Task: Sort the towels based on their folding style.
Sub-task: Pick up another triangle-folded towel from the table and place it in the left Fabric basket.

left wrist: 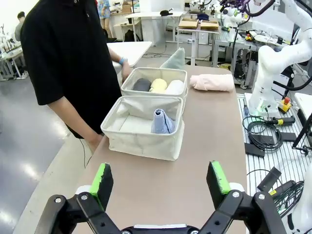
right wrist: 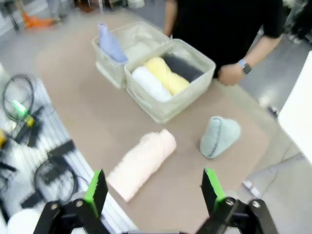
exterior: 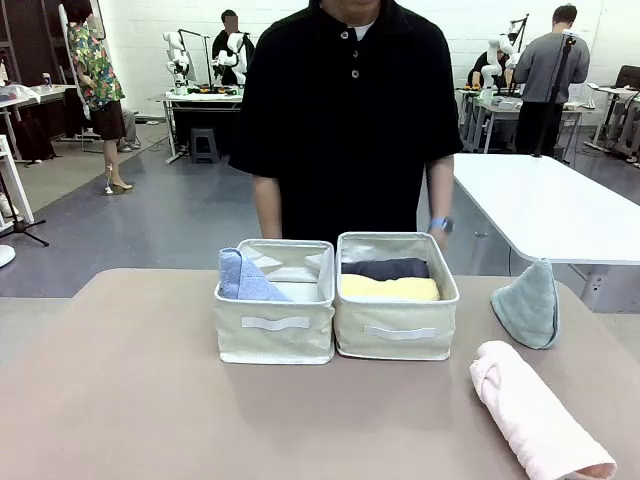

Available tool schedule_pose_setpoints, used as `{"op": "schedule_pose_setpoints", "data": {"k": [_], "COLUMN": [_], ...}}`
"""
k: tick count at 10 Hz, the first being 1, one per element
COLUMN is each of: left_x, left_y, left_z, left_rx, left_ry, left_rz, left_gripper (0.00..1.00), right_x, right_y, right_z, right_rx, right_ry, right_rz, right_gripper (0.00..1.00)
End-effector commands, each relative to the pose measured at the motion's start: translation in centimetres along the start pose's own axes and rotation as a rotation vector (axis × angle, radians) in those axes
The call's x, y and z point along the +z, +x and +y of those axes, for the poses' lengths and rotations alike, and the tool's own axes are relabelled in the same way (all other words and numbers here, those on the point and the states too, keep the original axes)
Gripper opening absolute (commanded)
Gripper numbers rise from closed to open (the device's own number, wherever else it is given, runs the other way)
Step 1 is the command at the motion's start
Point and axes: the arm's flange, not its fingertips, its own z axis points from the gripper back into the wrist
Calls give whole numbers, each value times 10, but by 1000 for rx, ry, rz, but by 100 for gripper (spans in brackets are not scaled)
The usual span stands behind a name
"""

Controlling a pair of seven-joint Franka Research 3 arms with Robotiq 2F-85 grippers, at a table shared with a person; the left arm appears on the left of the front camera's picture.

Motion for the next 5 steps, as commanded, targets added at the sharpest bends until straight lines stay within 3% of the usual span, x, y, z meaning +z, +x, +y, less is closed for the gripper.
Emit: {"op": "schedule_pose_setpoints", "data": {"k": [1,4,5], "left_x": [0,0,0], "left_y": [0,0,0], "left_z": [-3,-3,-3], "left_rx": [-10,-10,-10], "left_ry": [11,11,11], "left_rz": [25,25,25], "left_gripper": [100,100,100], "right_x": [-37,-100,-65], "right_y": [40,52,42], "right_z": [15,41,43], "right_rx": [126,248,247], "right_ry": [-106,-116,-99], "right_rz": [212,415,417], "right_gripper": [100,100,100]}}
